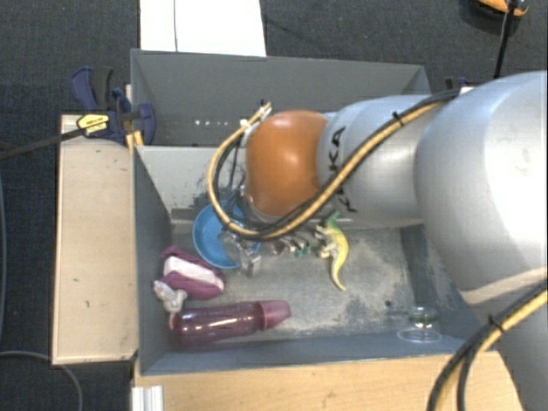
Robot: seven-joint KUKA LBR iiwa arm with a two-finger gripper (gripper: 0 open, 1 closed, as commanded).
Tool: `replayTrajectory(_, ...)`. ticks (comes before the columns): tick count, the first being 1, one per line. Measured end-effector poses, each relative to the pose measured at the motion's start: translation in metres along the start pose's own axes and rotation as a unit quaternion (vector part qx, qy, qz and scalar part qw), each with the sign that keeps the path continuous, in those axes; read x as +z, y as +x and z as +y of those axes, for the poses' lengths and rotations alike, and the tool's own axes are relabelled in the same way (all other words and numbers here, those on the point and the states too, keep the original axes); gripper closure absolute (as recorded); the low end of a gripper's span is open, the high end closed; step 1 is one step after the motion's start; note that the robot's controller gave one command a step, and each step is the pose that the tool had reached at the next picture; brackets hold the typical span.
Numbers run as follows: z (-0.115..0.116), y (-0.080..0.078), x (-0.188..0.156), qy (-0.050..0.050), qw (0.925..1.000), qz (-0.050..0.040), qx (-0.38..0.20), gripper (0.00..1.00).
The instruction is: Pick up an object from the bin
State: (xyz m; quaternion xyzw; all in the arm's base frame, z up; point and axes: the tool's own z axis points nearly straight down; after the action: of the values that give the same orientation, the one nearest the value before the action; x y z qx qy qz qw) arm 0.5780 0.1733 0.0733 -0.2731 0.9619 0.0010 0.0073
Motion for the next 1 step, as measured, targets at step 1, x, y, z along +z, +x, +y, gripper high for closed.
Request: replayTrajectory(1, 0.0002, 0.0009, -0.0107, 0.0, 1.0, 0.0021, 0.0, 1.0)
